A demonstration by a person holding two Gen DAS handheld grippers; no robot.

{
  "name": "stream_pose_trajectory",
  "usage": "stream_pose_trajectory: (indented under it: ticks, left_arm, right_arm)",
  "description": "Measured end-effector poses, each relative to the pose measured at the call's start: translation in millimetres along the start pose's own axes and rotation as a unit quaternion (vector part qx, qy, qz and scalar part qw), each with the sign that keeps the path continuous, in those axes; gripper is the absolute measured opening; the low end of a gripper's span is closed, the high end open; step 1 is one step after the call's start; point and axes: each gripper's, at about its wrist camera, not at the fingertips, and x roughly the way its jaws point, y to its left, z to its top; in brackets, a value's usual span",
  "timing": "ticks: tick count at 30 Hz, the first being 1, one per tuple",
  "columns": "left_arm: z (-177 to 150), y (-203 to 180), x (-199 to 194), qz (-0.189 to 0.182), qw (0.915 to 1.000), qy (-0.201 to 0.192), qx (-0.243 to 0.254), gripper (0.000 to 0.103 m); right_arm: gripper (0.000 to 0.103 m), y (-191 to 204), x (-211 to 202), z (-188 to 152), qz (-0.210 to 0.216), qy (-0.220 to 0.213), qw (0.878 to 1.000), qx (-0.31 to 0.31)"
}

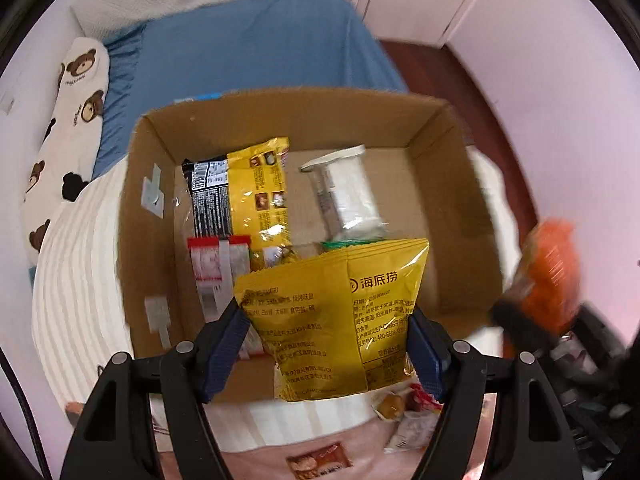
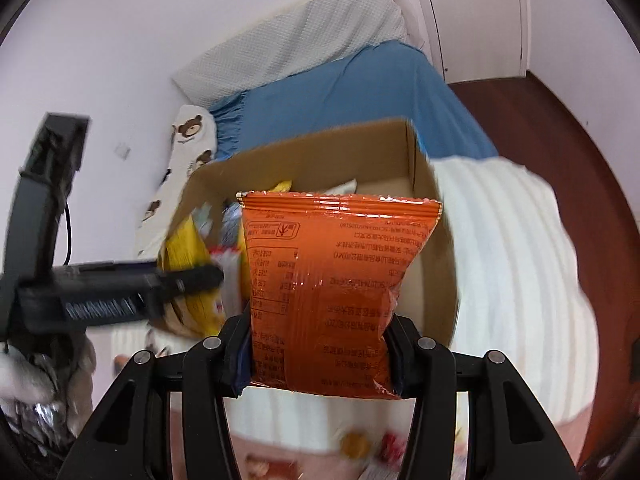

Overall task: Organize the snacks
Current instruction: 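Carry both bags into the box and open both tools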

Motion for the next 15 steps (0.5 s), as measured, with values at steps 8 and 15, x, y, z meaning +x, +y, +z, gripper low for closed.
stream_pose_trajectory:
  ticks: [8, 15]
  left_arm:
    - [18.8, 13.0, 70.1, 0.027, 0.9974, 0.064, -0.019, 0.073]
    - [20.5, 22.9, 86.4, 0.017, 0.9966, 0.070, -0.040, 0.084]
  right_arm:
    - [0.054, -14.9, 78.8, 69.1, -0.044, 0.034, 0.998, -0.010]
    - [0.093, -32.9, 119.9, 87.5, -0.063, 0.070, 0.996, -0.004]
